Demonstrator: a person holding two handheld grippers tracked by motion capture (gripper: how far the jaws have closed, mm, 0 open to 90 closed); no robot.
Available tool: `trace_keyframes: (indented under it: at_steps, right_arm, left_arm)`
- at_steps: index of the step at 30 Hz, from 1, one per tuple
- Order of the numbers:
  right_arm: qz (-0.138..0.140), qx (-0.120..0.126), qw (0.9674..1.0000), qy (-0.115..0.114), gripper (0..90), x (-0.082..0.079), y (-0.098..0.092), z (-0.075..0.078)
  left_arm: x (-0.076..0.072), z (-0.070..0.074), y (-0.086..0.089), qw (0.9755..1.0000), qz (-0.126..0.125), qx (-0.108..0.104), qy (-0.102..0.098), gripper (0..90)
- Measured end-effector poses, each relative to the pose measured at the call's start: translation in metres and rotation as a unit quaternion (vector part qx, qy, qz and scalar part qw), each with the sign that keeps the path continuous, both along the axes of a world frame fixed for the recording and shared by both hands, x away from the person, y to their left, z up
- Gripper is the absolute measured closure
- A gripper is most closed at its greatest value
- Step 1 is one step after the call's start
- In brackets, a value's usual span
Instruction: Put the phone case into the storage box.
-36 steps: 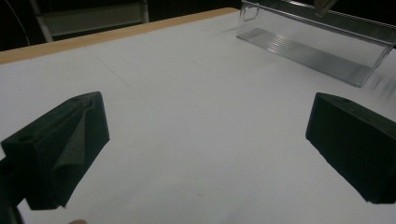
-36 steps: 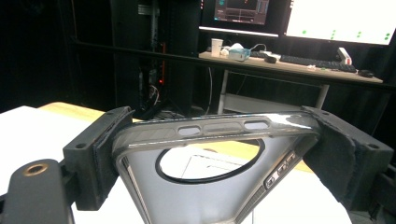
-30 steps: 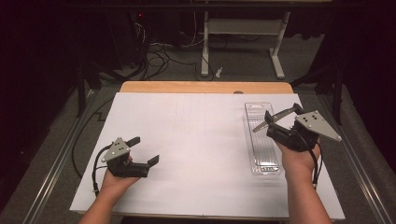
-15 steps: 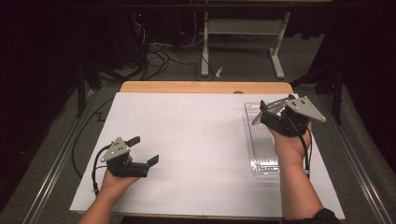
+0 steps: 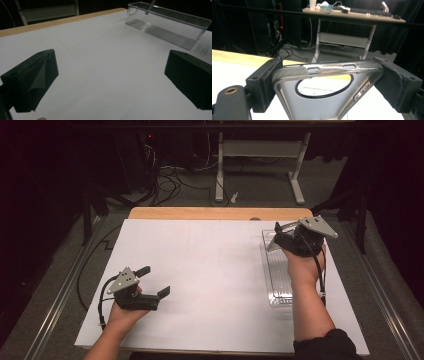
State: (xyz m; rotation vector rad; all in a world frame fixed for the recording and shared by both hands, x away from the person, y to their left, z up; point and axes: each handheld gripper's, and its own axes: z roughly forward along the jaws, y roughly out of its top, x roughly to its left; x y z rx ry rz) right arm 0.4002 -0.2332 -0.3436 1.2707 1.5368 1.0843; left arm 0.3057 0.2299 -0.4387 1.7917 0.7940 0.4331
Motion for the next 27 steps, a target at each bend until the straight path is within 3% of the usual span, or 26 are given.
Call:
trace_keyframes:
  at_steps: [9,27]
  right_arm:
    - [-0.025,-0.001,0.9994,0.024,13.6,0.024,0.005,-0.002]
    - [-0.058,0.002,0.9969,0.053,13.6,0.048,0.005,-0.017]
  left_arm:
    - [0.0,0.0,0.001,1.0,0.0,-0.001,-0.001,0.1]
    - [-0.001,0.001,0.004,1.0,0.001,-0.008,-0.002,0.2]
